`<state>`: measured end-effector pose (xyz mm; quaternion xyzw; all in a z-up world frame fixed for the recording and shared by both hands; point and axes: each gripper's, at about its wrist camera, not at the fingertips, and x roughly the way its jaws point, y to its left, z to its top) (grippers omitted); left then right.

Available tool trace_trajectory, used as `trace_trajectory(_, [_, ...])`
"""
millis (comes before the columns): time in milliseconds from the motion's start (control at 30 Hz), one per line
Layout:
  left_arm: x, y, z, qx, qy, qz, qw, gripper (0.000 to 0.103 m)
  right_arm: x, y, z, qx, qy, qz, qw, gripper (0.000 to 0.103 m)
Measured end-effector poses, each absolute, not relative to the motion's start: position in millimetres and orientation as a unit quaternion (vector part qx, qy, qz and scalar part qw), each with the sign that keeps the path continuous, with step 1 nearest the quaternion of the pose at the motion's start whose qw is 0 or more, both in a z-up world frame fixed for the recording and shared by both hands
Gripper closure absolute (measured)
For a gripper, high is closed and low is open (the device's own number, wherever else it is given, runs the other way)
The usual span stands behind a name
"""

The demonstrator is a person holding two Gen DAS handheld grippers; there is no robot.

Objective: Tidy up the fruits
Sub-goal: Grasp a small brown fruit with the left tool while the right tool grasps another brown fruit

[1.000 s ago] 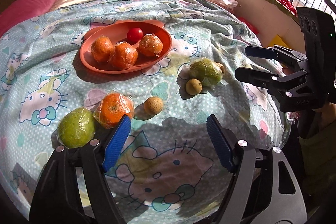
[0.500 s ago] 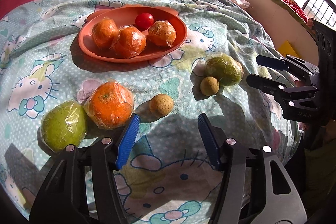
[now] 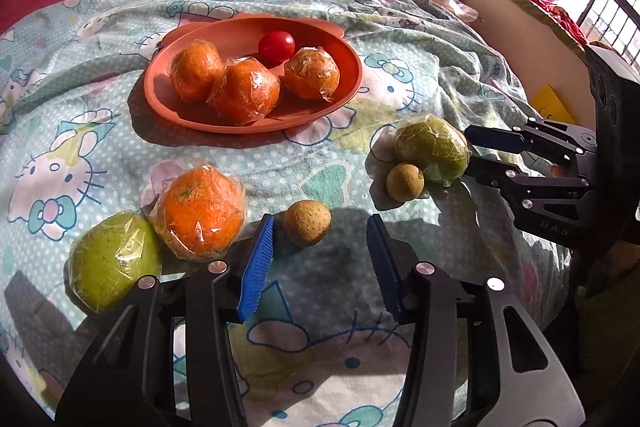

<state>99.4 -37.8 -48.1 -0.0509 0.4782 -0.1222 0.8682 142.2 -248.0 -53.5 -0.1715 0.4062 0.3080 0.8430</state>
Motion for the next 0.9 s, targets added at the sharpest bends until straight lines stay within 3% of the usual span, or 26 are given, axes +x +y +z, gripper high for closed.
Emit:
trace_trajectory(600, [105,-36,-51,-0.051,0.476,-0.122,0.869,0.073,162,-232,-60,-0.202,0.406,0.347,0.821,0.075])
trace_trajectory(900, [109,-36,-53,-0.050,0.476,-0.121,0.870,0.080,166,-241,-58,-0.162,0.414,0.347,0.826,0.079])
